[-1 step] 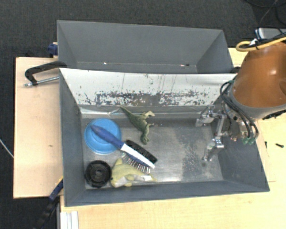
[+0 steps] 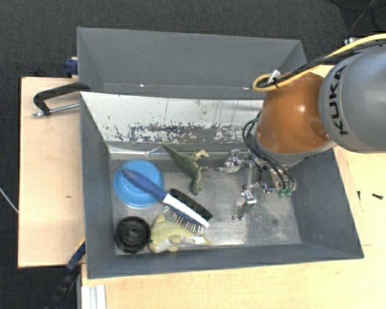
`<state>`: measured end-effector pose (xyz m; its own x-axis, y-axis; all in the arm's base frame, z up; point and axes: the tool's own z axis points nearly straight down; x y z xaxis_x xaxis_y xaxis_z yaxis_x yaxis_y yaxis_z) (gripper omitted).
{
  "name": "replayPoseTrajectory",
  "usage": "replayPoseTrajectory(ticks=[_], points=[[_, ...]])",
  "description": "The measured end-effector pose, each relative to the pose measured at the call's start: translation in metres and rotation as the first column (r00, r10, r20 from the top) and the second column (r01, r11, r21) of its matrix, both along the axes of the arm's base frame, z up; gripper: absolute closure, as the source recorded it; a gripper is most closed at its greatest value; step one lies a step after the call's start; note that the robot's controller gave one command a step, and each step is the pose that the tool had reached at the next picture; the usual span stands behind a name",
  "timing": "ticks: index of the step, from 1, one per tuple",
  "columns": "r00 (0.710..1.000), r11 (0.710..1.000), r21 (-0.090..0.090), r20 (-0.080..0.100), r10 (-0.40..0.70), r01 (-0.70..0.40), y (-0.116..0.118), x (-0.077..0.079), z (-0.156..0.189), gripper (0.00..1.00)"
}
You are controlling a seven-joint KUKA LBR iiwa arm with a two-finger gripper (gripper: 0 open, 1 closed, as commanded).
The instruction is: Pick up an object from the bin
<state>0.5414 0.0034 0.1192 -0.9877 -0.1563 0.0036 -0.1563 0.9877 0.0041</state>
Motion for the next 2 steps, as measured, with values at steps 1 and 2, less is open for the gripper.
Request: replayPoseTrajectory(ticks=[1, 2], points=[[0.999, 0.999, 0.001, 0.02, -0.048, 0.048, 0.039, 0.044, 0.067, 0.0], [0.983, 0.983, -0.001, 0.014, 0.185, -0.185, 0.073, 0.056, -0.009, 0.0]])
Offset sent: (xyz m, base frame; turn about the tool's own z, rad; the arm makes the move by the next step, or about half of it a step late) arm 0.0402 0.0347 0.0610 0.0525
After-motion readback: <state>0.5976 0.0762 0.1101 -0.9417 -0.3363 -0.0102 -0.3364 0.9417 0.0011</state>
